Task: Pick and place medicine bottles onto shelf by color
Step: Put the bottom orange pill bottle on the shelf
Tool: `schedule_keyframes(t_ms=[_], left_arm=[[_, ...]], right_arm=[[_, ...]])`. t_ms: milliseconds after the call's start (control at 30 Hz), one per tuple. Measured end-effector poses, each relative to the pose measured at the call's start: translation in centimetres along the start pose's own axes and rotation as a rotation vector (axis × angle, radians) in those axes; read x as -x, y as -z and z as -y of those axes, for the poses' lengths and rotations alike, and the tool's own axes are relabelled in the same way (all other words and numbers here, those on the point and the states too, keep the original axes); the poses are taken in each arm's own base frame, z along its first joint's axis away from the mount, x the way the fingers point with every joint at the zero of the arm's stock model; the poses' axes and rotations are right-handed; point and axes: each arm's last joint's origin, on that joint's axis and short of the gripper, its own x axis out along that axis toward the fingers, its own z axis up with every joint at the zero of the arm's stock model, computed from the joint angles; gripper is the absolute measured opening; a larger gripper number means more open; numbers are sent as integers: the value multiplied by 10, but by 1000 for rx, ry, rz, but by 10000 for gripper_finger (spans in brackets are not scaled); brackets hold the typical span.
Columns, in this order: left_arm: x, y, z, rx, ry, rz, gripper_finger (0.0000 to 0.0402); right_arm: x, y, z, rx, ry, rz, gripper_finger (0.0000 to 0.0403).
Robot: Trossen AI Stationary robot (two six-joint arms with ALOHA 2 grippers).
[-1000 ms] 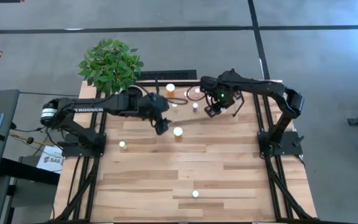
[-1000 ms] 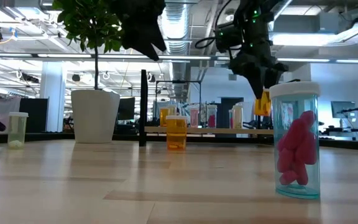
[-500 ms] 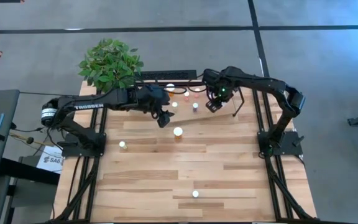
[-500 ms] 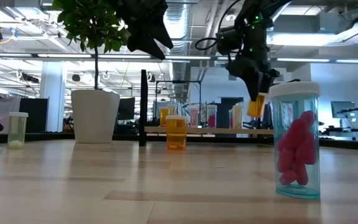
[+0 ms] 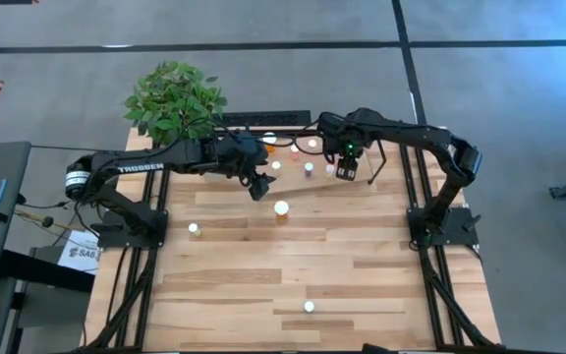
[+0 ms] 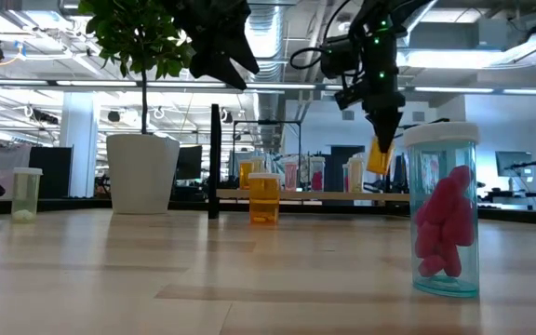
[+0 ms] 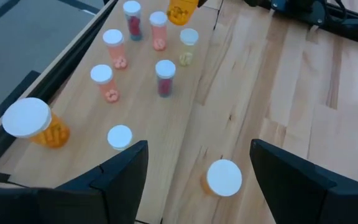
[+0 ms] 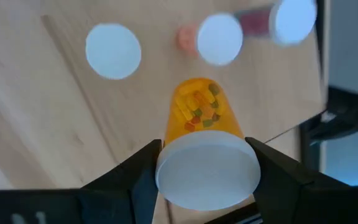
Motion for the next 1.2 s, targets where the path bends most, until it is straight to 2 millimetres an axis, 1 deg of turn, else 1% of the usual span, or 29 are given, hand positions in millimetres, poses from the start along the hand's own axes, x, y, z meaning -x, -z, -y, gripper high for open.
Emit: schedule_keyframes(t_ms=[167,367,467,567,800,933,1033,1200], left_arm=[[0,0,0,13,0,0,267],[0,0,0,30,-1,0,267],[0,0,0,31,0,5,267],[0,-1,0,32,1,12,267],[0,-2,0,38,0,18,267],[0,-2,0,38,0,19,267],[0,-2,0,38,-1,19,267],[0,-3,0,39,-6,29,267]], right_arm=[[1,-2,-4,103,31,4,230],[1,-1,-3,147,60,-16,230],[1,0,-3,198,69,-25,230],[-4,0,-4,259,69,-30,230],[-9,2,-4,288,87,-52,230],[-15,6,-8,363,72,-87,230],[-19,7,-13,384,65,-100,230],[-23,8,-15,389,63,-98,230]])
